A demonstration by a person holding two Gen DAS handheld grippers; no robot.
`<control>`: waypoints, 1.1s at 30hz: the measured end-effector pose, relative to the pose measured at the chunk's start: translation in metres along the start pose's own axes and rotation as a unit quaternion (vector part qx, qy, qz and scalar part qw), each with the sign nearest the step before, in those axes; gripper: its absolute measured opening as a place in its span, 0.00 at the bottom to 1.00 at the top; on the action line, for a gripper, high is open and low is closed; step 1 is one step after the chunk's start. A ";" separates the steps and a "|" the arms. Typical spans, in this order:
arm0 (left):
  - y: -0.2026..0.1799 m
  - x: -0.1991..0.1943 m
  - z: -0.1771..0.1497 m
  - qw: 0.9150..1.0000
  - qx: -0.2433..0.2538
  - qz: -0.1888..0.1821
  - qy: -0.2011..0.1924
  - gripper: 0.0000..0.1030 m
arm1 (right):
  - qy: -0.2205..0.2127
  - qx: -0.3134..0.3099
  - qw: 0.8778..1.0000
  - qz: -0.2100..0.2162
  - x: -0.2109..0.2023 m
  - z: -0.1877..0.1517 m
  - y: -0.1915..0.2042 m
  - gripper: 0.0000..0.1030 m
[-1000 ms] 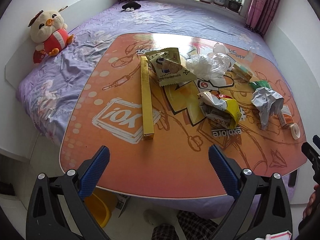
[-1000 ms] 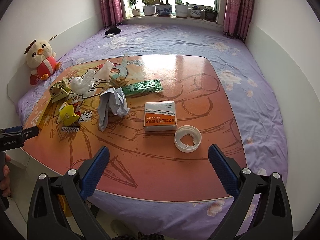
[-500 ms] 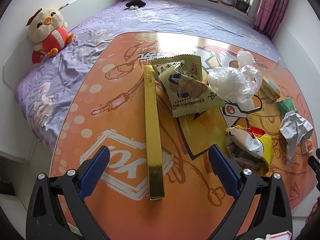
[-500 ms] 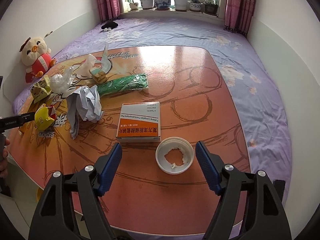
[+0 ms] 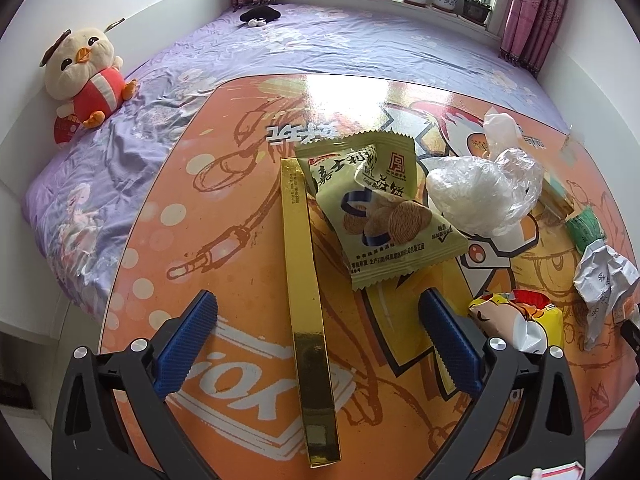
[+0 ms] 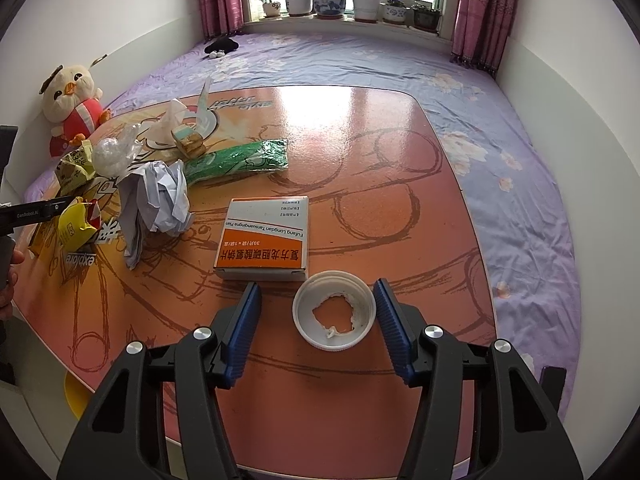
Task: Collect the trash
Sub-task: 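Close left tool on gold stick while right tool grips white cup, then carry gold stick with left tool while right tool carries cup to bin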
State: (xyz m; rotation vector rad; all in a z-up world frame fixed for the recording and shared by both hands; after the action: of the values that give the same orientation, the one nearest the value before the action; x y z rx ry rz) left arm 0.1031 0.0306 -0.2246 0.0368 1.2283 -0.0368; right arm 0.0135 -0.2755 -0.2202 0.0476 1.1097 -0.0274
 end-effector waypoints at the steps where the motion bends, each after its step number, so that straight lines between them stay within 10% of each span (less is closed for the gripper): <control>1: 0.000 0.000 -0.001 1.000 0.004 -0.001 -0.002 0.97 | -0.001 -0.001 1.000 0.000 0.000 0.000 0.000 0.57; 7: 0.003 -0.004 -0.002 1.000 0.019 -0.008 -0.006 0.87 | 0.000 -0.008 1.000 0.010 -0.002 0.002 0.002 0.39; 15: 0.018 -0.013 -0.004 1.000 0.012 0.000 -0.004 0.14 | 0.007 -0.018 1.000 0.014 -0.002 0.001 0.003 0.39; 33: 0.017 -0.040 -0.041 0.999 -0.015 -0.027 0.016 0.13 | 0.010 -0.034 0.999 0.023 -0.020 0.003 0.007 0.38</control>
State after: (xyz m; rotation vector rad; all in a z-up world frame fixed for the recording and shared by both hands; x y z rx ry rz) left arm 0.0521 0.0496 -0.2000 -0.0216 1.2619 -0.0658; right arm 0.0075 -0.2691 -0.2007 0.0119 1.1284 0.0520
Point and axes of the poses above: each gripper's, at about its wrist camera, not at the fingertips, and x roughly the way its jaws point, y to its left, z to its top, the point moved 7 cm from there along x, roughly the way its jaws point, and after that the axes turned 8 degrees about y, right-handed, at the moved point
